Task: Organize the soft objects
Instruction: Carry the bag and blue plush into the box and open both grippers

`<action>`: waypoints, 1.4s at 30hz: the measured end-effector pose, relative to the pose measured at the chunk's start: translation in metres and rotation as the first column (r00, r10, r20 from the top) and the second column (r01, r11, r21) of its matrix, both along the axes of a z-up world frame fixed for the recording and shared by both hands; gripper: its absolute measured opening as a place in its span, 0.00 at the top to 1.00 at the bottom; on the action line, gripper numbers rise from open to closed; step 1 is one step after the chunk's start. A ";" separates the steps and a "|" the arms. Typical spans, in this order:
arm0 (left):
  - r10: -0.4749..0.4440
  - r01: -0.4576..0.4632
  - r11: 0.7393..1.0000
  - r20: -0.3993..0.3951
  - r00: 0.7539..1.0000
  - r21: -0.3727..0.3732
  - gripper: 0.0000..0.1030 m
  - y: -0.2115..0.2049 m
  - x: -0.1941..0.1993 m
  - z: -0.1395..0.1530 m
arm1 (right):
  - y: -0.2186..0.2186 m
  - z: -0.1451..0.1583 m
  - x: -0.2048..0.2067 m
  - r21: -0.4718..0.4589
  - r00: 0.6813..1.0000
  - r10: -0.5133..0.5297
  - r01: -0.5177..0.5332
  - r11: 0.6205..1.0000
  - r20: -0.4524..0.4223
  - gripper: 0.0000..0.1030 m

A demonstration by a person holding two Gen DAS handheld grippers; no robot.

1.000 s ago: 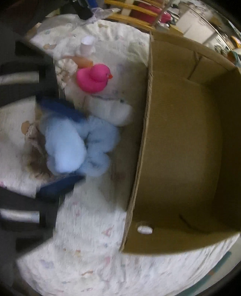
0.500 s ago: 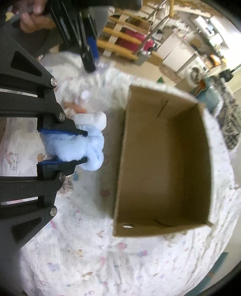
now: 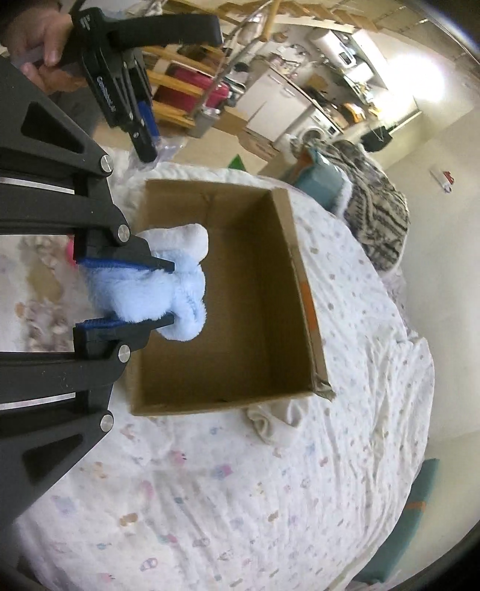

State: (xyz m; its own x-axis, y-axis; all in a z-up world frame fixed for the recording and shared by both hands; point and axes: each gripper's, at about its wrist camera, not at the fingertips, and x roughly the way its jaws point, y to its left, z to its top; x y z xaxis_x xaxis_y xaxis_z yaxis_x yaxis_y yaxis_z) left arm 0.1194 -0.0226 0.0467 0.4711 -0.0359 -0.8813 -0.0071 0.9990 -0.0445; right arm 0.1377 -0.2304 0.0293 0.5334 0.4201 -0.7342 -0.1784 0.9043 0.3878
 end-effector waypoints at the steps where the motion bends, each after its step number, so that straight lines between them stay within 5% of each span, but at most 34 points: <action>1: -0.004 0.004 1.000 0.006 1.000 0.004 0.73 -0.001 0.005 0.000 | 0.000 -0.004 0.005 -0.003 1.000 -0.007 0.007 1.000 -0.006 0.79; 9: -0.013 0.012 1.000 0.051 0.999 0.012 0.73 -0.006 0.039 -0.023 | 0.008 -0.042 0.027 -0.045 0.998 -0.030 0.028 0.999 -0.051 0.79; 14: -0.002 0.003 0.998 0.024 1.000 -0.061 0.73 -0.001 0.048 -0.051 | 0.027 -0.062 0.026 -0.128 0.997 0.001 -0.011 0.992 -0.075 0.79; 36: -0.002 0.004 0.999 0.041 0.999 -0.037 0.72 -0.010 0.050 -0.070 | 0.042 -0.070 0.030 -0.213 0.997 0.021 -0.035 0.976 -0.070 0.76; 39: -0.012 0.013 0.999 0.037 0.999 -0.029 0.72 -0.012 0.050 -0.072 | 0.042 -0.070 0.032 -0.218 0.997 0.005 -0.022 0.976 -0.075 0.61; 41: -0.011 0.012 0.999 0.031 0.999 -0.034 0.72 -0.012 0.050 -0.072 | 0.041 -0.068 0.032 -0.213 0.998 -0.004 -0.011 0.977 -0.068 0.37; 42: -0.007 0.008 0.999 0.031 1.000 -0.037 0.72 -0.011 0.050 -0.072 | 0.041 -0.066 0.030 -0.210 0.998 -0.005 -0.006 0.978 -0.055 0.36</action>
